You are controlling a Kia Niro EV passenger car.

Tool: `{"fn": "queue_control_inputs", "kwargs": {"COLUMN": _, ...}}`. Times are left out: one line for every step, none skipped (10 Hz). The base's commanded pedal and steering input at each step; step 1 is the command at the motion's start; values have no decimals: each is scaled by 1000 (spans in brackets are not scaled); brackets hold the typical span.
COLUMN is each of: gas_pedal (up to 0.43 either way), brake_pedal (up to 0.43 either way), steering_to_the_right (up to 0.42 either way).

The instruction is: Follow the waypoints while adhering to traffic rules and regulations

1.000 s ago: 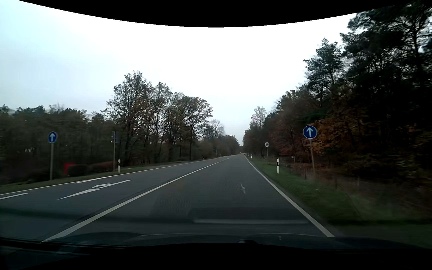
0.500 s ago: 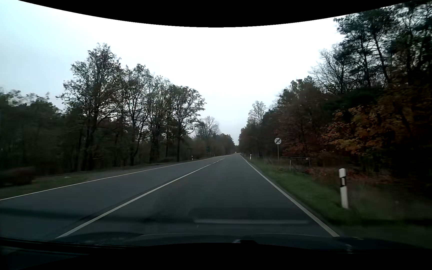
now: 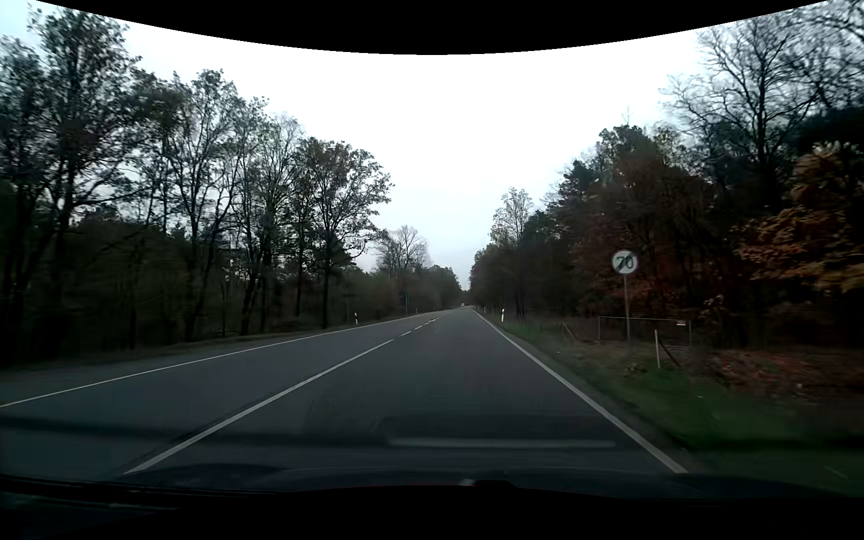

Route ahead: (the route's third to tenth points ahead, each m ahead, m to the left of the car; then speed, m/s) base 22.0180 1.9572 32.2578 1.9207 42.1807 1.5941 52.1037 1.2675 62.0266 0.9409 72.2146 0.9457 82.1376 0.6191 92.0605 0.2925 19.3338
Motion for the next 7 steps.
{"fn": "queue_control_inputs", "kwargs": {"gas_pedal": 378, "brake_pedal": 0, "steering_to_the_right": 7}}
{"fn": "queue_control_inputs", "kwargs": {"gas_pedal": 378, "brake_pedal": 0, "steering_to_the_right": 6}}
{"fn": "queue_control_inputs", "kwargs": {"gas_pedal": 390, "brake_pedal": 0, "steering_to_the_right": 5}}
{"fn": "queue_control_inputs", "kwargs": {"gas_pedal": 390, "brake_pedal": 0, "steering_to_the_right": 4}}
{"fn": "queue_control_inputs", "kwargs": {"gas_pedal": 390, "brake_pedal": 0, "steering_to_the_right": 3}}
{"fn": "queue_control_inputs", "kwargs": {"gas_pedal": 390, "brake_pedal": 0, "steering_to_the_right": 2}}
{"fn": "queue_control_inputs", "kwargs": {"gas_pedal": 390, "brake_pedal": 0, "steering_to_the_right": 2}}
